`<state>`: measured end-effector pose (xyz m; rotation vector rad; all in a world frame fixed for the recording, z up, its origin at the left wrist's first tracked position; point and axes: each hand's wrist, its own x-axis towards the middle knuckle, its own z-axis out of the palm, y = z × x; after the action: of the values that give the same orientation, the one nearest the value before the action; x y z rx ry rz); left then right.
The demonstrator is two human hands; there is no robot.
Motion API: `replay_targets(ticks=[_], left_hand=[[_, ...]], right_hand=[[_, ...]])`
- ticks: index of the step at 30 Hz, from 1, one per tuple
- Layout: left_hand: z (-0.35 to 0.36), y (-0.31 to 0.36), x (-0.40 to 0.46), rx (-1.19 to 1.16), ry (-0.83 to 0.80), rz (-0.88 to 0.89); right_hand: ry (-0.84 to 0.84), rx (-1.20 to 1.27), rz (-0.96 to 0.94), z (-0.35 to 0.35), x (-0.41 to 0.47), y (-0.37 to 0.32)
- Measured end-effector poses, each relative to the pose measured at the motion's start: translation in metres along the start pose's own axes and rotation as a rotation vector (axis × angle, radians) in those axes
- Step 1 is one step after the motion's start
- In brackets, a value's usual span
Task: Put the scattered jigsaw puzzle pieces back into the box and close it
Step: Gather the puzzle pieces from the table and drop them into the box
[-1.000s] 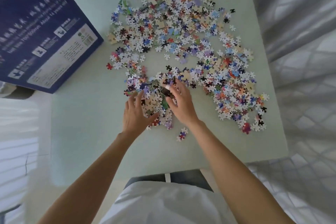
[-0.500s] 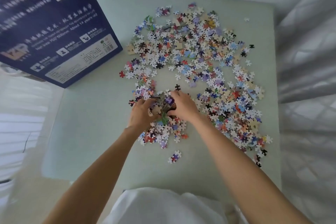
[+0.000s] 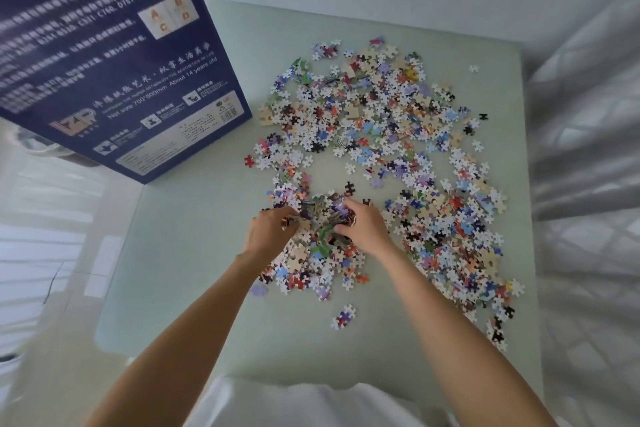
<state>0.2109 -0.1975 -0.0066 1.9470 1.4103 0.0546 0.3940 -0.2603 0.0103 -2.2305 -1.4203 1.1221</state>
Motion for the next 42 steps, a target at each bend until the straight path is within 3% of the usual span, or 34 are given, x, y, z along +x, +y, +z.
replay_targets(ticks=[8,12,17,23,30,37,42], left_hand=[[-0.028,-0.018,-0.006,-0.081,0.011,0.128],[-0.051,-0.012,-0.01,-0.118,0.06,0.21],[-0.125,0.023,-0.02,-0.175,0.289,0.467],[-0.266,0.06,-0.027,-0.117,0.69,0.673],[-0.363,0.048,0.001,0.019,0.959,0.54],[-0.371,0.031,0.018,0.097,0.863,0.259],[-0.379,0.024,0.021,0.25,0.775,0.151]], right_hand=[[0.263,-0.147,-0.114,-0.01,-0.021,-0.019],[0.314,-0.184,-0.129,-0.023,-0.035,-0.039],[0.344,0.208,-0.058,-0.058,-0.043,-0.071],[0.348,0.591,-0.225,-0.126,-0.041,-0.148],[0.31,0.668,-0.519,-0.186,-0.013,-0.258],[0.368,0.557,-0.741,-0.203,0.038,-0.353],[0.378,0.127,-0.877,-0.175,0.069,-0.388]])
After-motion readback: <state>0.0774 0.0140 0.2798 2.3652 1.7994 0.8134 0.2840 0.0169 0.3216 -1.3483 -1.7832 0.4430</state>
